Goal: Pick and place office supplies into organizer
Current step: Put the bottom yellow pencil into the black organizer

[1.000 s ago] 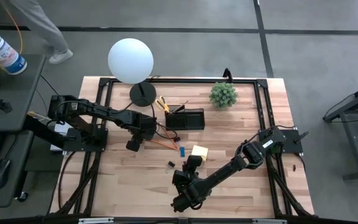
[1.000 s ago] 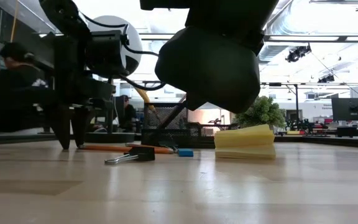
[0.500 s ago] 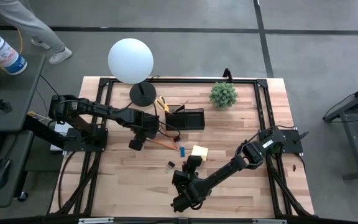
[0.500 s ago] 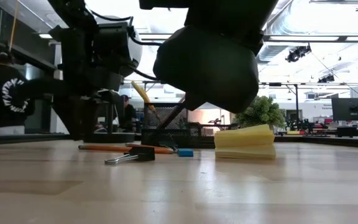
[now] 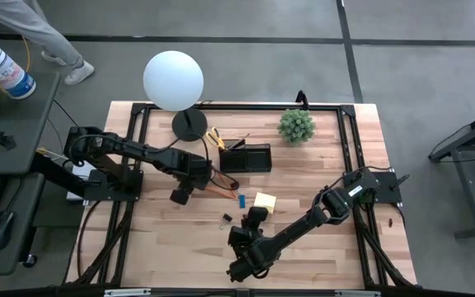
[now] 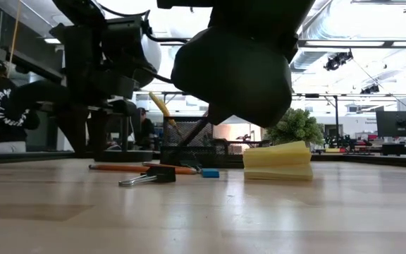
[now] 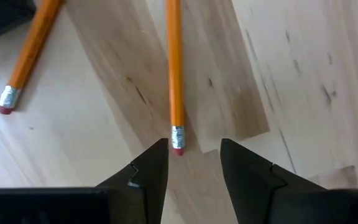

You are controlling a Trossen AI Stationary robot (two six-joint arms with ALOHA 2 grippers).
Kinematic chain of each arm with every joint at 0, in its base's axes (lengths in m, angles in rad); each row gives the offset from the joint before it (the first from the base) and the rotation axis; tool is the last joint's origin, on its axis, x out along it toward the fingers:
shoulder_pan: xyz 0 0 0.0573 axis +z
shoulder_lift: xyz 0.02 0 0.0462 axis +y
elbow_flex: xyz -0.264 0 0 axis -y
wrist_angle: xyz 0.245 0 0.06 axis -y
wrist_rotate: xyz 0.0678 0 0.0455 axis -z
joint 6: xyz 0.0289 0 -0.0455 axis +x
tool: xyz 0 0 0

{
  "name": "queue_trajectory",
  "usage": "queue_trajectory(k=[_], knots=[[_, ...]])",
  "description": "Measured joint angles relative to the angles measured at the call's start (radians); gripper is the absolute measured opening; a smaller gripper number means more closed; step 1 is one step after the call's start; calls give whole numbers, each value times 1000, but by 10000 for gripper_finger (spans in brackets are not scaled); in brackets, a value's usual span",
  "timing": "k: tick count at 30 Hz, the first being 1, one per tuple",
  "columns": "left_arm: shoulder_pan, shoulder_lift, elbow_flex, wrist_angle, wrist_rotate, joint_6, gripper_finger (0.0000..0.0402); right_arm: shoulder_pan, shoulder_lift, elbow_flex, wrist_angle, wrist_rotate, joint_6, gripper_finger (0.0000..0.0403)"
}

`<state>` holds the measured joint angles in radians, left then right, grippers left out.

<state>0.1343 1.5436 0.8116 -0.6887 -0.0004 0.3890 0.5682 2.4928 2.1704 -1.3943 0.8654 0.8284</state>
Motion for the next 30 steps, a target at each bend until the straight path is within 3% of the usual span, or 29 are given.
queue_trajectory(k=[15, 30], knots=[[3, 1, -1, -8, -12, -4, 136, 11, 0, 0, 8, 0, 0, 78], [3, 79, 0, 4, -41, -2, 136, 11, 0, 1, 12, 0, 0, 78]])
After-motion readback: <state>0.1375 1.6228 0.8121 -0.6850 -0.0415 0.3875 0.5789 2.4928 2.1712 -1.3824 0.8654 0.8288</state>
